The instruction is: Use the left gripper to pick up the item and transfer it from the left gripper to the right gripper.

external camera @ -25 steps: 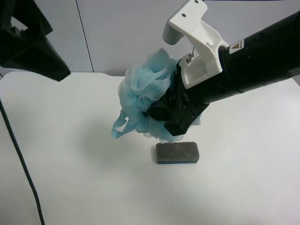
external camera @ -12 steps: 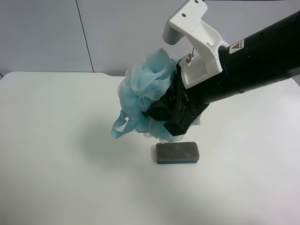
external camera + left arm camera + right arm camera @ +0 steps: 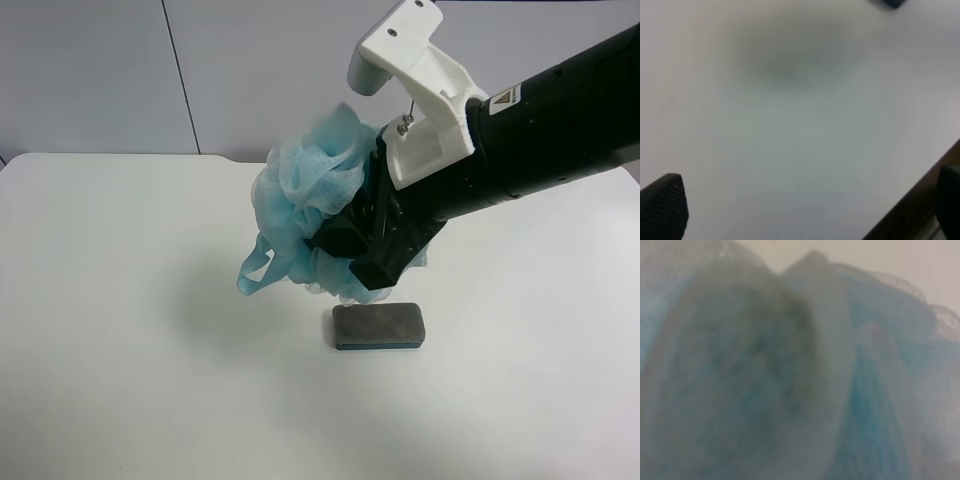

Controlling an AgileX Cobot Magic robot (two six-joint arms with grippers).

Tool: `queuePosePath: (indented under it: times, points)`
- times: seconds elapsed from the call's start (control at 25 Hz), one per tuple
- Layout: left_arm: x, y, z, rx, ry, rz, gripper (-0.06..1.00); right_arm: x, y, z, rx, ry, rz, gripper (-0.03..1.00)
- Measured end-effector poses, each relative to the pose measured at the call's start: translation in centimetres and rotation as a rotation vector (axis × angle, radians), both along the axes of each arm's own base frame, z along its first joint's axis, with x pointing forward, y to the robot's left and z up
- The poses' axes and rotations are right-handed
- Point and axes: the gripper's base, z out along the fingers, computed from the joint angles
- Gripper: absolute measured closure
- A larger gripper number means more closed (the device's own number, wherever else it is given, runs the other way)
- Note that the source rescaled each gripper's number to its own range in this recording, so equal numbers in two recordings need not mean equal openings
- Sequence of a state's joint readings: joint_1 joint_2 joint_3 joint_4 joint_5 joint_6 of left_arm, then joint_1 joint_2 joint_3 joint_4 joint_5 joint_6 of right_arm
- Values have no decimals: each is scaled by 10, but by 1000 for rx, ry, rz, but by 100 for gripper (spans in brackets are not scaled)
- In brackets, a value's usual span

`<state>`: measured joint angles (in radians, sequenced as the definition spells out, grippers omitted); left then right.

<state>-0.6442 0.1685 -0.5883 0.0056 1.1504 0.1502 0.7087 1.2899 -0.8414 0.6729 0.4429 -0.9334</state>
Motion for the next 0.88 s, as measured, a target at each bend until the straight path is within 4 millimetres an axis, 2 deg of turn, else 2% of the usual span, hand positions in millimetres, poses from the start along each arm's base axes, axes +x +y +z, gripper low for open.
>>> queuePosePath:
  times: [0.12,0.28,0.88]
  points:
    - [-10,6,-10,-55,-40,1,-6,0,0,0,0,0,0,92]
    - [-19,10,-11,-144,-88,-1,-6,0,0,0,1,1,-1,94]
    - [-16,6,-16,-185,-89,-3,-4,0,0,0,22,37,-35,96]
